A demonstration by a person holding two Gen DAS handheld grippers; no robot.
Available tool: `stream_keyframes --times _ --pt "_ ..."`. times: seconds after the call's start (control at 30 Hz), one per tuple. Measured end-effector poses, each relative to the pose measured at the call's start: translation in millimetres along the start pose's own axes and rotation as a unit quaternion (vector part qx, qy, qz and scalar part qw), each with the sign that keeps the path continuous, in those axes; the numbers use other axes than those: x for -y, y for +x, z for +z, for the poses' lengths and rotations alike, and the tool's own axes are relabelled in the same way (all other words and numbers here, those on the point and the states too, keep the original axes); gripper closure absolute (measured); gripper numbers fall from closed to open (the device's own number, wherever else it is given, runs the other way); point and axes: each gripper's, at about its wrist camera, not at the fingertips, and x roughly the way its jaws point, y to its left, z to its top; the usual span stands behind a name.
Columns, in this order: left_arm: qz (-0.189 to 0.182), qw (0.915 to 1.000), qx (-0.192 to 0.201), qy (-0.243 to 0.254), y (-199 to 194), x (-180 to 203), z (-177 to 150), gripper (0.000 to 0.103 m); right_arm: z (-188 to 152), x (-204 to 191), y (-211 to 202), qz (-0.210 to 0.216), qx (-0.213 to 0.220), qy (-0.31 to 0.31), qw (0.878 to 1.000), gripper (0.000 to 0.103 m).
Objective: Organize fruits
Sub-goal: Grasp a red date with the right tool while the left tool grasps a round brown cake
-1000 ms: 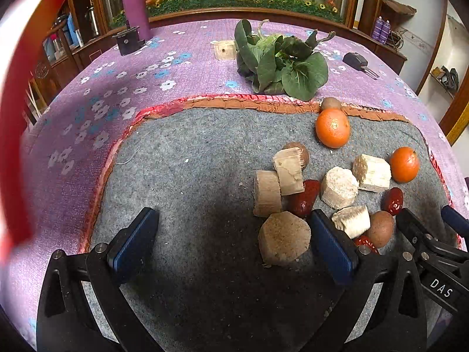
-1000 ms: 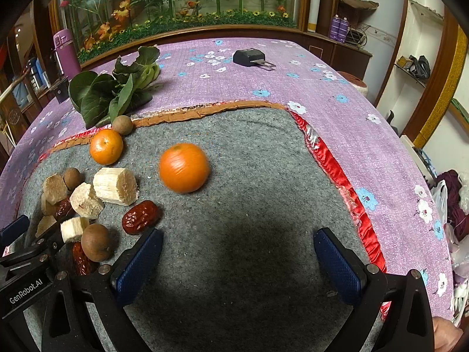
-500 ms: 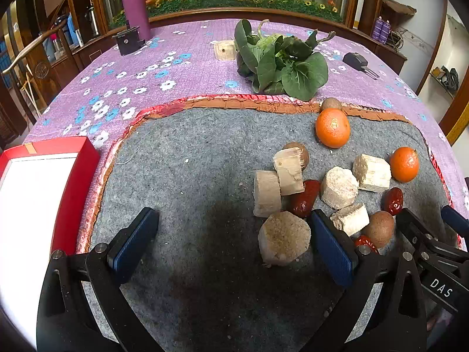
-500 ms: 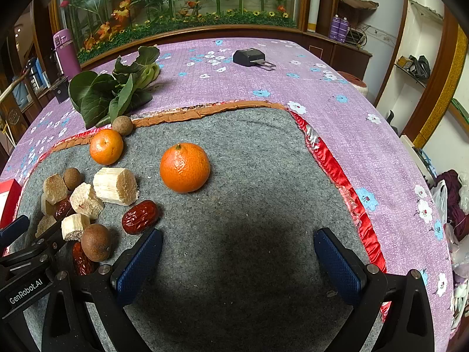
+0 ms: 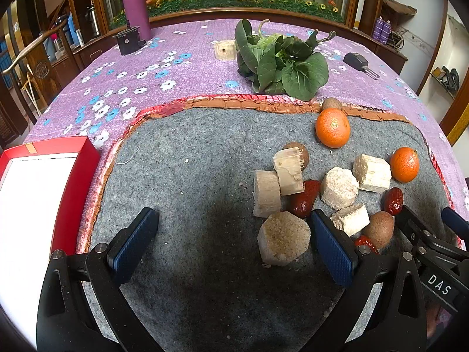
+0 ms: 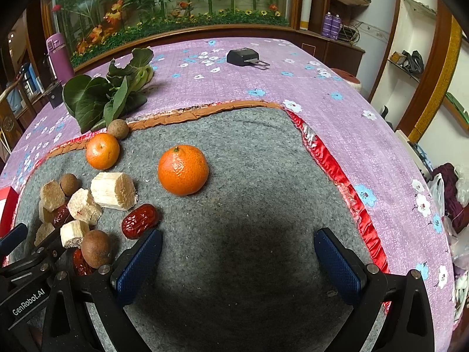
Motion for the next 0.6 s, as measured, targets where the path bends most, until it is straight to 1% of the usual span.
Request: stream_keyframes --times 0.03,0.1,0.13,0.17,0.2,0.23,0.33,0.4,0.43,0.5,0.57,0.6 --pt "-0.004 0.9999 -0.008 0.008 -1.6 -0.8 -0.1 0.000 0.3 1.1 -0.6 0.007 -0.003 -0.007 1.000 0.000" --pt "-0.016 0.9991 -0.027 0.028 -12.6 -5.6 -5.3 0.001 -1.7 6.8 -4.7 0.041 -0.007 -0.037 0.998 0.001" --pt "-0.014 0.9993 -0.019 0.030 -23.9 -11.6 -12.6 0.002 -4.9 12.0 -9.9 0.059 0.000 -0.043 0.997 0.003" --pt "-0.003 0.9995 -0.003 0.031 -33.9 -14.8 -18.9 0.002 -8.3 17.6 -15.9 0.076 0.009 -0.040 0.996 0.006" --pt "0.004 0.9990 0.016 0.041 -47.8 -20.5 -27.6 0.002 -10.5 23.1 -22.0 0.102 0.014 -0.036 0.994 0.006" --pt "0.011 0.9980 0.030 0.055 -60.9 -24.7 -35.8 0.002 -11.3 27.7 -28.9 0.137 0.017 -0.033 0.990 0.007" --pt "0.031 0.9954 0.061 0.067 -86.2 -35.7 -53.6 0.002 -13.9 19.3 -42.5 0.191 0.024 -0.055 0.980 0.014" --pt "0.046 0.9938 0.074 0.070 -94.4 -42.0 -59.7 0.002 -17.5 -0.4 -47.4 0.210 0.016 -0.084 0.974 0.025" --pt "0.056 0.9928 0.077 0.072 -95.7 -42.9 -60.4 0.002 -19.8 -11.5 -47.4 0.212 0.008 -0.096 0.973 0.029" --pt "0.071 0.9909 0.080 0.082 -93.5 -43.5 -59.6 0.002 -22.6 -30.7 -43.3 0.214 -0.007 -0.113 0.970 0.046" --pt "0.070 0.9906 0.075 0.090 -90.4 -42.3 -58.1 0.002 -23.0 -47.0 -35.0 0.206 -0.021 -0.122 0.971 0.055" --pt "0.069 0.9909 0.070 0.092 -88.6 -42.4 -56.2 0.002 -22.8 -53.4 -31.6 0.194 -0.022 -0.123 0.973 0.055"
